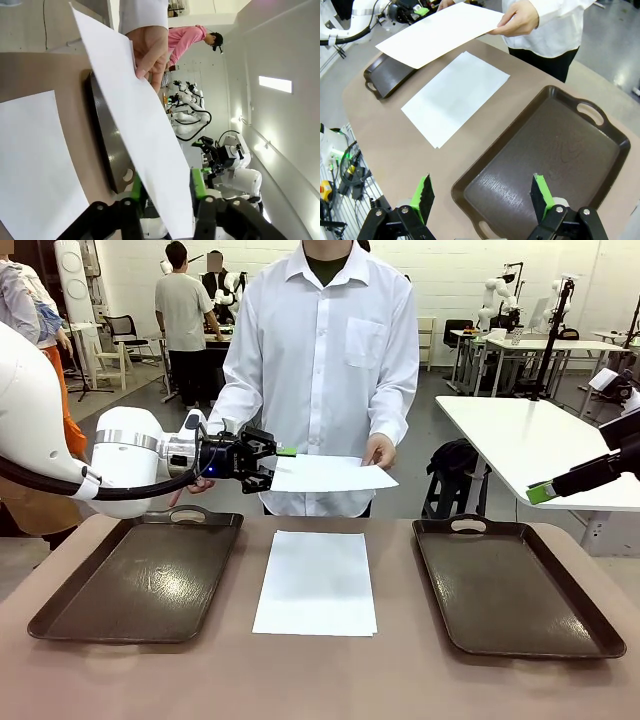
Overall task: Sort the A4 documents.
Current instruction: Receive the A4 Paper.
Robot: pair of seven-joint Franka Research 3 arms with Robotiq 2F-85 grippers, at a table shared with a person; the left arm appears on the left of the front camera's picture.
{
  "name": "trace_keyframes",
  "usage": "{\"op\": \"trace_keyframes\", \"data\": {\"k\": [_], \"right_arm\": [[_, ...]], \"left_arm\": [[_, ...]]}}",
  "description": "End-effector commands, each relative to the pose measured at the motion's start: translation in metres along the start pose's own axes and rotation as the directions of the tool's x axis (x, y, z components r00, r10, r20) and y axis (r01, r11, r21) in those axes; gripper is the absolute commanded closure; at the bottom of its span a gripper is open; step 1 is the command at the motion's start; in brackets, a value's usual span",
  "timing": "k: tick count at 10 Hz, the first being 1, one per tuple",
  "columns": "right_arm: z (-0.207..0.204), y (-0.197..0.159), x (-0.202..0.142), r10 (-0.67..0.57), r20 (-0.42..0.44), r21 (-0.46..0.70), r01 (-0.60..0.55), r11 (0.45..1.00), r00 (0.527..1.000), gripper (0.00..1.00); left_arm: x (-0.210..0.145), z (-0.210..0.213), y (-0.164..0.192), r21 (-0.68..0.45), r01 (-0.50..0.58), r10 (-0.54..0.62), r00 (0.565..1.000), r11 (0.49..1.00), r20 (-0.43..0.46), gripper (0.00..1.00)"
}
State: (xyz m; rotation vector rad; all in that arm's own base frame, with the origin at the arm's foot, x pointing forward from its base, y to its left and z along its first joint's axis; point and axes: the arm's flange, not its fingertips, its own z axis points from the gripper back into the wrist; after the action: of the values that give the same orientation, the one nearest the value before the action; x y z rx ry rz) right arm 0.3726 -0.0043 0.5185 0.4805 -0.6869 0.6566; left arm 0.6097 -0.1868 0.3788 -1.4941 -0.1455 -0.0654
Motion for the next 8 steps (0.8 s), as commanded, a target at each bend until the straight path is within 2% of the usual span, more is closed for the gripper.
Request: {"op": "trace_keyframes", "data": {"k": [1, 3, 4, 8], "right_arm": [[-0.002, -0.002, -0.001, 0.001, 0.012, 0.02, -0.001, 1.0, 1.0, 0.0], [-0.002, -0.002, -0.001, 0.001, 0.012, 0.02, -0.001, 1.0, 1.0, 0.0], [-0.002, -0.002, -0.001, 0.001, 0.012, 0.02, -0.001, 1.0, 1.0, 0.0], [-0.002, -0.002, -0.001, 0.001, 0.012, 0.02, -0.001, 1.0, 1.0, 0.0]], "left_arm": [[-0.003, -0.005, 0.001, -0.017, 0.009, -0.008, 0.999, 1.0, 0.037, 0.76], [-0.004, -0.007, 0.002, -0.023, 0.0, 0.001, 0.999, 1.0, 0.039, 0.95], [-0.004, -0.011, 0.004, -0.03, -0.008, 0.009, 0.999, 1.0, 0.03, 1.0], [-0.007, -0.008, 0.009, -0.022, -0.012, 0.013, 1.0, 1.0, 0.021, 1.0]]}}
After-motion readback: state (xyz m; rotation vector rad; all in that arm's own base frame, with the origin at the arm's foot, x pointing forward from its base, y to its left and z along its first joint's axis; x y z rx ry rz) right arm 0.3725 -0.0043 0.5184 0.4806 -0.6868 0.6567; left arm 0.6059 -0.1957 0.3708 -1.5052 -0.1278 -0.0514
